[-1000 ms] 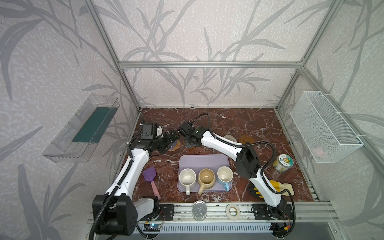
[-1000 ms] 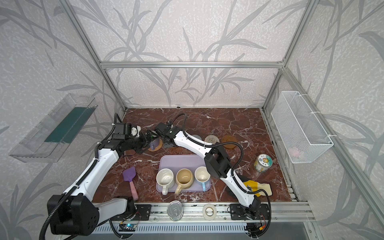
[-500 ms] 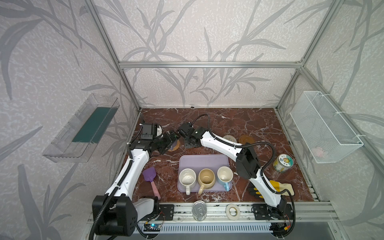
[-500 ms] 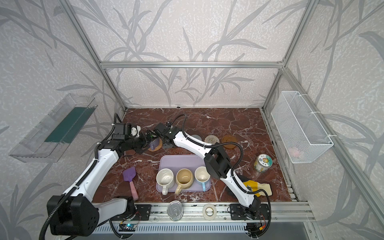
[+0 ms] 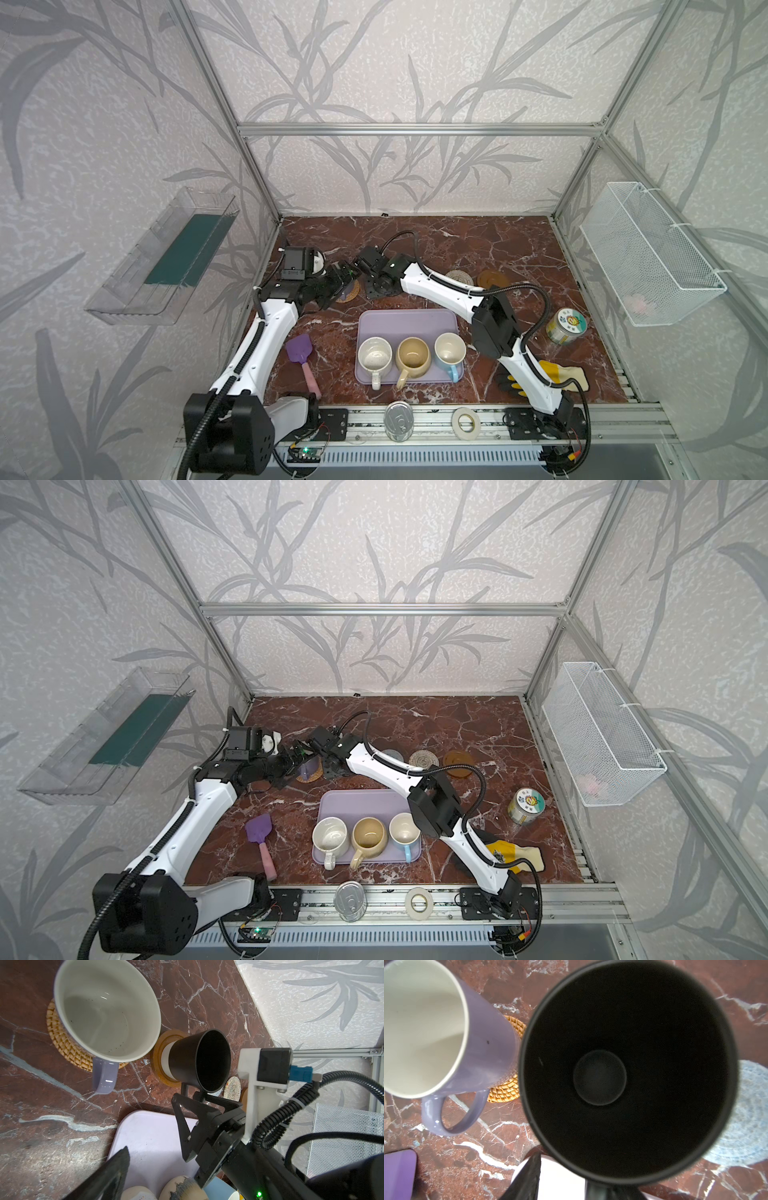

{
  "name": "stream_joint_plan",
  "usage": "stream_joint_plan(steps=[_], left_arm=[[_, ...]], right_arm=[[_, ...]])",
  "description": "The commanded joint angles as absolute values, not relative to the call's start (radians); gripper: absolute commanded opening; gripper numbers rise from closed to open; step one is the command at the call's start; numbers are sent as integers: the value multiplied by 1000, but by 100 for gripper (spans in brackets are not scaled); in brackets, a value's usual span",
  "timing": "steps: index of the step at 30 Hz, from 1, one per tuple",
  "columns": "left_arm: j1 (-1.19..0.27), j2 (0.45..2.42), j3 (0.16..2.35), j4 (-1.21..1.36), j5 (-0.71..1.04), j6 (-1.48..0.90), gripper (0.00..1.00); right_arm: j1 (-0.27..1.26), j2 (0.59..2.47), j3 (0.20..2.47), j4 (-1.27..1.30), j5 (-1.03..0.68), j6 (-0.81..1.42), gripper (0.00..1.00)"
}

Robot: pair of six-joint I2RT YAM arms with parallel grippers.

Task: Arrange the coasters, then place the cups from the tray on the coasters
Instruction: 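Lower black mug onto wooden coaster beside lavender mug with right gripper, then open right gripper and withdraw while left gripper moves over white speckled mug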

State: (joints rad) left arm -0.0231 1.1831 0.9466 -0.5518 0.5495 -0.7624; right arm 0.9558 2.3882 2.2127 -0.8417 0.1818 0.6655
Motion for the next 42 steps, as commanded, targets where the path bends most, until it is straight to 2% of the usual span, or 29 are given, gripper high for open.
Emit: stream_joint_plan(steps=[1,6,7,10,12,21,26,33,38,42], left_arm=[[-17,1170,932,-585,560,-755,95],[-16,1139,933,-628,525,-737,95],[-16,1137,938,-643,522,-734,95],[-22,1133,954,-705,503,-718,98],[-30,1127,972,-765,475,-691,99],[-105,1051,1009,-957,350,-641,99],[-245,1005,1001,-1020,270,-646,99],[-305,957,948,-1070,247,-652,99],[-423,967,947,-1171,153,-709,99],[-521,933,903,-1139,128,-788,99]], right_arm=[[962,2371,2197,-825,178,662,50],[962,2317,2140,-793,178,648,50],[962,2301,2124,-786,184,643,54],[962,2241,2061,-756,200,604,79],[963,2201,2031,-747,199,581,87],[963,2008,1832,-678,194,509,95],[963,1897,1712,-627,161,456,99],[965,1759,1578,-525,72,382,99],[963,1617,1391,-370,68,390,99],[964,1582,1350,-391,64,411,99]])
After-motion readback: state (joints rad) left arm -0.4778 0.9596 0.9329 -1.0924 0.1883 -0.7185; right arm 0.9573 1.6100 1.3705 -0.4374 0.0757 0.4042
